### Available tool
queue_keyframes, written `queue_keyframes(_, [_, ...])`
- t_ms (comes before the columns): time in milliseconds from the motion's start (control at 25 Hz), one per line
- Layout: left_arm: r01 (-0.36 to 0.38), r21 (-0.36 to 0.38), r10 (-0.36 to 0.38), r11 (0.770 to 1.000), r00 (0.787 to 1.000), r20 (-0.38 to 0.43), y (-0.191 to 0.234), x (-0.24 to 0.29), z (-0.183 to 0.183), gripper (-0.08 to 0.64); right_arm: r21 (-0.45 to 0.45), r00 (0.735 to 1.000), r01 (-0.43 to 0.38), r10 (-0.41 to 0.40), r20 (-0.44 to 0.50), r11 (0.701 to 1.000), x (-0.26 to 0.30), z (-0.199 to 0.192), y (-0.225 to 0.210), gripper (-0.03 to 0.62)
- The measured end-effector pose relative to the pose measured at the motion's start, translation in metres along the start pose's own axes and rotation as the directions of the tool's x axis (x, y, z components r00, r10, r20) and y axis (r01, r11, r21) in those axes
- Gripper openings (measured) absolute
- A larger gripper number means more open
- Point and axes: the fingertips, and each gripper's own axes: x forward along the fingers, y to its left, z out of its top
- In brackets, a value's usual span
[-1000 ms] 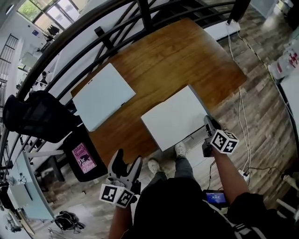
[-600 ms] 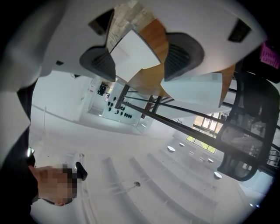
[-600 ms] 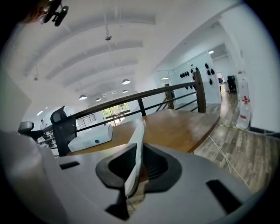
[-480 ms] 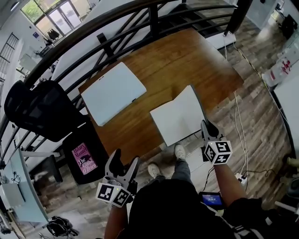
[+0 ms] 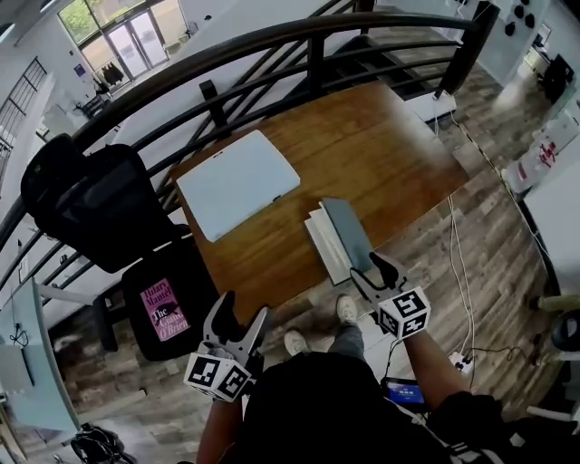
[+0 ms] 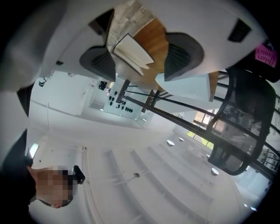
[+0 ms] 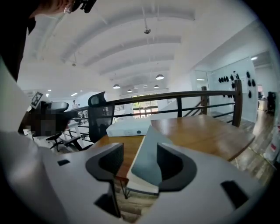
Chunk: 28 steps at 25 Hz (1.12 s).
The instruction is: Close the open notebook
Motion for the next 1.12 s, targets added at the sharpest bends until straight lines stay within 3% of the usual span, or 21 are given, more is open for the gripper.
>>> queue_keyframes(160, [-0.006,-0.004,0.007,1.000,1.000,0.017,0.005,-0.011,0.002,0.350,0.055,0.999,-0.022,0.020,0.030,0.998,-0.002,0.006,0.022,0.236])
queue_keyframes(400, [-0.023,0.009,0.023,1.000,0.999,0.032,0.011,-0.019,0.008,0.350,0.099,0.998,0.013,-0.019,0.058,0.995,-0.019,0.013,0.017,0.225])
queue_keyframes(680, [-0.040,0.059,0.034,0.997,0.995,0.095,0.023,-0.013,0.041,0.342,0.097,0.981,0.055,-0.072,0.182,0.994,-0.044,0.060,0.005,0.185])
queue_keyframes(920, [-0.057,0.126,0.035,0.990,0.985,0.169,0.018,0.005,0.085,0.271,0.152,0.946,0.046,-0.092,0.312,0.987,-0.068,0.113,-0.013,0.160])
queue_keyframes(1120, [-0.084,0.157,0.052,0.984,0.979,0.199,0.010,0.026,0.108,0.130,0.112,0.916,0.070,-0.108,0.386,0.991,-0.085,0.152,-0.031,0.089])
